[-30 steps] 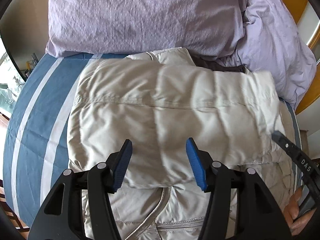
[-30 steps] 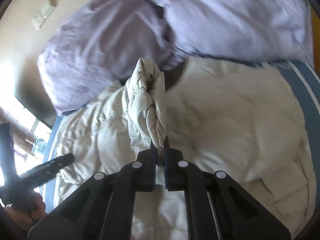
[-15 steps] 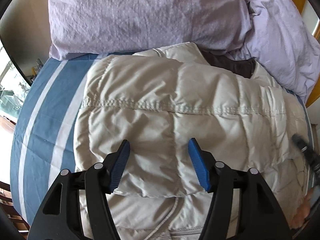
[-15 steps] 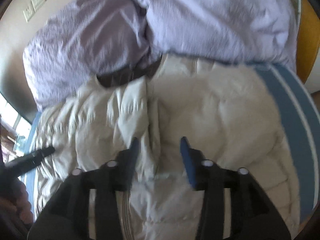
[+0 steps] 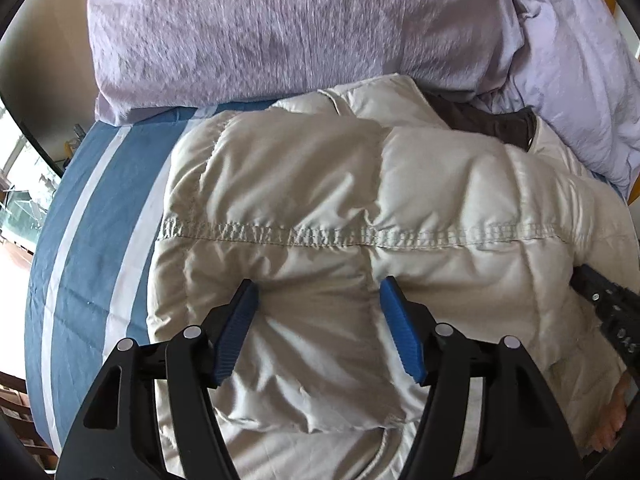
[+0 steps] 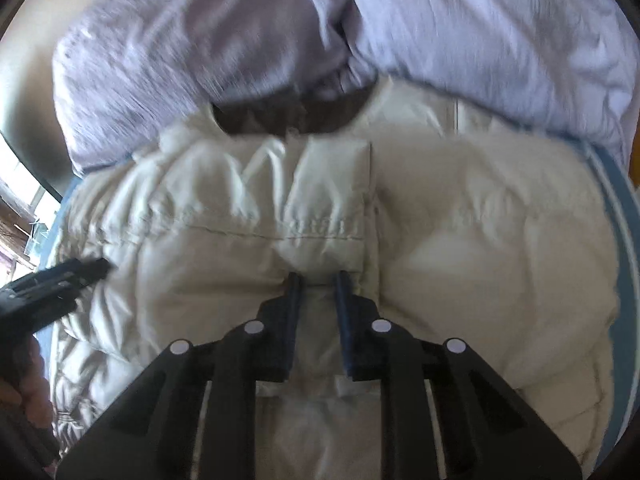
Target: Fold large clothes
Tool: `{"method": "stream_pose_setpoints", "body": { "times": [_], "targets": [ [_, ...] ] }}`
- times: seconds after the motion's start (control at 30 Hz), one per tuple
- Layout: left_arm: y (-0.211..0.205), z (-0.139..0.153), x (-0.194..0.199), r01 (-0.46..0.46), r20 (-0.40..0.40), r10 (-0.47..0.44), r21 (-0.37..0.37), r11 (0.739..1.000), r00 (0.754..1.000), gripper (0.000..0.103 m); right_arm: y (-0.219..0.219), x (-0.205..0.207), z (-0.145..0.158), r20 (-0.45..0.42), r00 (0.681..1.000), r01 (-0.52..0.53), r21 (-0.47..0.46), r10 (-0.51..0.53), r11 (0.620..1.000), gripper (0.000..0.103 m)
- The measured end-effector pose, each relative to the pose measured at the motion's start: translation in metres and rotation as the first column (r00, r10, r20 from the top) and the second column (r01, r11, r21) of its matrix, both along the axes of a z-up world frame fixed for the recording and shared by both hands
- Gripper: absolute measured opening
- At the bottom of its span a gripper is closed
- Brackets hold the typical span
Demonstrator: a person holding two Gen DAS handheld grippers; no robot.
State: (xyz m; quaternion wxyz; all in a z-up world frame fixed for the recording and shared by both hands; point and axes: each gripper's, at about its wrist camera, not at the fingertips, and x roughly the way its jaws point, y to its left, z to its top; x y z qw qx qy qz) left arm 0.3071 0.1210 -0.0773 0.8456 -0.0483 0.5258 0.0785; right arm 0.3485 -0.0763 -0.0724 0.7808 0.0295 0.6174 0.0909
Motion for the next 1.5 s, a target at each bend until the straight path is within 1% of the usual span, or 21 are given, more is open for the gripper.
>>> {"method": "stream_pose_setpoints", "body": {
  "times": [0.13,0.27,0.37,0.43,0.47,0.53,0.57,0.6,0.63,0.67,0.77,0.87,0.93,0.97,1.03,1.2,1.3,1.5],
  "targets": [
    [0.000,-0.006,0.006,0.008,-0.016,-0.008,0.013,1.000,1.000,0.066,0.006,0.001,-0.009,-0.005,1.000,-0.018,-0.031,0.018,0.999,0.018],
    [0.002,-0.011,0.010,-0.003,-0.025,0.003,0.004,1.000,1.000,0.066,0.010,0.000,-0.016,-0.005,1.000,-0.027,-0.047,0.027,0.999,0.018],
    [-0.002,-0.015,0.012,0.004,-0.027,-0.003,0.036,0.999,1.000,0.067,0.012,0.002,-0.019,-0.002,0.999,-0.039,-0.065,0.039,0.997,0.018],
    [-0.005,-0.010,0.009,0.002,-0.026,-0.001,0.048,0.999,1.000,0.066,0.011,0.003,-0.015,-0.006,0.999,-0.036,-0.062,0.036,0.997,0.020],
    [-0.003,-0.004,0.004,0.002,-0.018,-0.001,0.024,1.000,1.000,0.066,0.008,0.003,-0.010,-0.009,0.999,-0.031,-0.044,0.031,0.999,0.023],
    [0.003,0.008,-0.009,0.003,0.003,-0.003,-0.035,0.999,1.000,0.066,-0.001,-0.001,0.002,-0.007,1.000,-0.021,0.001,0.021,1.000,0.040],
    [0.005,0.012,-0.016,0.007,0.013,-0.006,-0.050,0.999,1.000,0.066,-0.008,-0.006,0.013,0.009,1.000,-0.016,0.019,0.016,1.000,0.060],
    [0.010,0.020,-0.027,0.013,0.029,-0.011,-0.058,0.998,1.000,0.066,-0.013,-0.010,0.020,0.027,1.000,-0.013,0.014,0.013,1.000,0.068],
    [0.013,0.025,-0.036,0.020,0.040,-0.017,-0.058,0.998,0.999,0.067,-0.022,-0.016,0.031,0.046,0.999,-0.019,0.021,0.018,1.000,0.068],
    [0.016,0.030,-0.045,0.026,0.048,-0.023,-0.057,0.998,0.999,0.067,-0.027,-0.018,0.035,0.043,0.999,-0.023,0.030,0.022,0.999,0.068],
    [0.029,0.043,-0.081,0.043,0.067,-0.038,-0.066,0.997,0.997,0.067,-0.057,-0.034,0.049,0.005,0.999,-0.038,0.072,0.038,0.997,0.068],
    [0.044,0.048,-0.117,0.055,0.064,-0.050,-0.076,0.996,0.997,0.069,-0.086,-0.055,0.061,-0.021,0.998,-0.065,0.074,0.067,0.995,0.068],
    [0.053,0.045,-0.144,0.060,0.043,-0.057,-0.076,0.995,0.997,0.069,-0.101,-0.069,0.067,-0.039,0.996,-0.073,0.073,0.076,0.995,0.068],
    [0.057,0.042,-0.150,0.061,0.034,-0.058,-0.075,0.995,0.998,0.069,-0.114,-0.079,0.070,-0.054,0.995,-0.074,0.072,0.078,0.995,0.068],
    [0.063,0.036,-0.173,0.046,0.004,-0.046,-0.079,0.996,0.999,0.069,-0.135,-0.096,0.074,-0.082,0.994,-0.073,0.067,0.078,0.995,0.068],
    [0.074,0.022,-0.214,0.002,-0.036,-0.006,-0.121,0.993,0.999,0.069,-0.195,-0.139,0.082,-0.140,0.990,-0.015,0.032,0.019,0.999,0.068],
    [0.072,0.013,-0.229,-0.012,-0.055,0.003,-0.166,0.986,0.998,0.069,-0.224,-0.161,0.081,-0.171,0.985,0.022,0.015,-0.019,1.000,0.068],
    [0.056,-0.001,-0.245,-0.023,-0.083,0.005,-0.207,0.978,0.997,0.069,-0.264,-0.187,0.071,-0.237,0.967,0.103,0.025,-0.095,0.994,0.068]
  ]
}}
